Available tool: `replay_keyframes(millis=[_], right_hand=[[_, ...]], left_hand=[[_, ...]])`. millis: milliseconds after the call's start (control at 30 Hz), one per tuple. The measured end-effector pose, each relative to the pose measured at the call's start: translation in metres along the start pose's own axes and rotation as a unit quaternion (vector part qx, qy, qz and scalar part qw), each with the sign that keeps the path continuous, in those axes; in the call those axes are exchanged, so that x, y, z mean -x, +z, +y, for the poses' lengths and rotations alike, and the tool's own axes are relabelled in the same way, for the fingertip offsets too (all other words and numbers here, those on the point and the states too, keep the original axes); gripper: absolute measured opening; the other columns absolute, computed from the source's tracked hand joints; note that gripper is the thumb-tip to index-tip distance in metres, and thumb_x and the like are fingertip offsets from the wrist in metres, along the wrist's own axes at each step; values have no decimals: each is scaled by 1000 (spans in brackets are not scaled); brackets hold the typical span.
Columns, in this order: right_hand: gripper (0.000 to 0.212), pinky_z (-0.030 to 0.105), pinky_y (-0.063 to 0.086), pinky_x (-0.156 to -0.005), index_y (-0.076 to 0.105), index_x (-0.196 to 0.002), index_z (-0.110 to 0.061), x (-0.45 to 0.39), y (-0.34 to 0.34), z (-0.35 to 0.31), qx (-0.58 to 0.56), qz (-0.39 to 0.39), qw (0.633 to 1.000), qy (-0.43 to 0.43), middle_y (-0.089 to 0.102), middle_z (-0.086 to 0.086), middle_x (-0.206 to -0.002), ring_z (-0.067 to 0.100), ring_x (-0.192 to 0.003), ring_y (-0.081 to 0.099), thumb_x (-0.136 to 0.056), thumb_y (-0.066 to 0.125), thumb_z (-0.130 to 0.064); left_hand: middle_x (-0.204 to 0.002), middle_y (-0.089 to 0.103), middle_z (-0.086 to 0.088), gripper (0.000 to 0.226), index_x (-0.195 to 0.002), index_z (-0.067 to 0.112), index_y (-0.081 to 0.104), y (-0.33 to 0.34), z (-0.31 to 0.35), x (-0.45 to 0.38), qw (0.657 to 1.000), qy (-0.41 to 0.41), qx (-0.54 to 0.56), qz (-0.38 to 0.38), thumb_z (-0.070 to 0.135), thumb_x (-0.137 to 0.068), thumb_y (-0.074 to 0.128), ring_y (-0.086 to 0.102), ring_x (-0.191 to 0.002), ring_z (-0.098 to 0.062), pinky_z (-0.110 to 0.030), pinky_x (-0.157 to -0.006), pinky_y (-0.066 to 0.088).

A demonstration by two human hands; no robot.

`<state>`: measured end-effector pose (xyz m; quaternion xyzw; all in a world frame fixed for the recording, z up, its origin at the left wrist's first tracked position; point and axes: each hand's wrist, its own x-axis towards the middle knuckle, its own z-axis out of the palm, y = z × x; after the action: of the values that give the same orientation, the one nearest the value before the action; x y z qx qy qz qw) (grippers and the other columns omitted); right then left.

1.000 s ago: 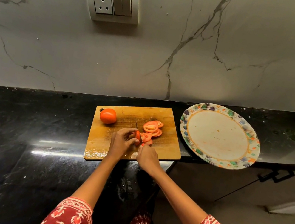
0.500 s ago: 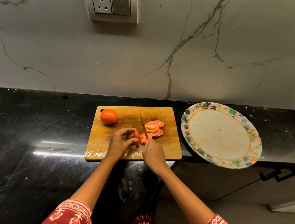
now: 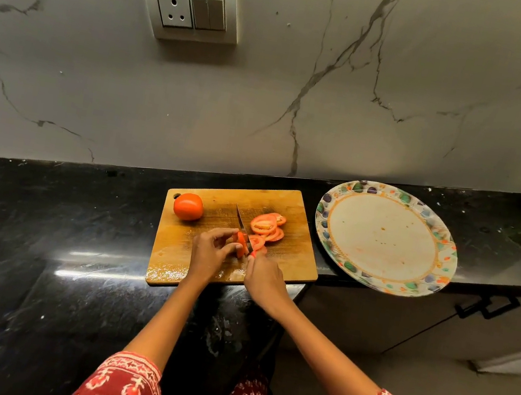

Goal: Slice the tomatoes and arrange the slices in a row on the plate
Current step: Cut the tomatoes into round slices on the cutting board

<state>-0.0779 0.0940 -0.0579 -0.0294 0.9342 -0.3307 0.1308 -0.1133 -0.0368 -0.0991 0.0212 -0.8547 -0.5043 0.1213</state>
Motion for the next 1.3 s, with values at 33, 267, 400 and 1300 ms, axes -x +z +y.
replay_keyframes(millis=[33,267,400,1300], right_hand=[[33,37,42,-76,51,-111,2,1,0,0,2,1,1000,1,59,24,-109,40,-101,56,-101,29,-21],[33,36,40,-75,48,-115,2,3,-3,-4,7,5,1000,8,58,24,-112,39,-104,55,-102,29,-21],[34,36,41,-77,50,-114,2,3,-5,-6,14,4,1000,20,58,23,-113,39,-106,55,-102,29,-21],[32,35,39,-76,43,-124,-1,-3,2,-11,32,-3,999,23,56,21,-117,37,-109,54,-102,30,-20]], left_hand=[[-100,70,-8,32,-102,4,69,1,1,0,1000,1,-6,2,4,-71,75,64,-90,-12,-5,-76,47],[-101,70,-9,31,-103,6,69,0,5,-2,1000,-5,-13,-3,5,-72,75,64,-93,-13,-16,-80,49],[-101,70,-9,32,-103,5,69,0,6,-2,1000,-12,-15,-9,4,-72,75,64,-93,-14,-10,-76,47],[-96,71,-12,25,-97,2,70,-4,18,-2,999,-18,-34,2,3,-71,75,63,-87,-13,-6,-70,44]])
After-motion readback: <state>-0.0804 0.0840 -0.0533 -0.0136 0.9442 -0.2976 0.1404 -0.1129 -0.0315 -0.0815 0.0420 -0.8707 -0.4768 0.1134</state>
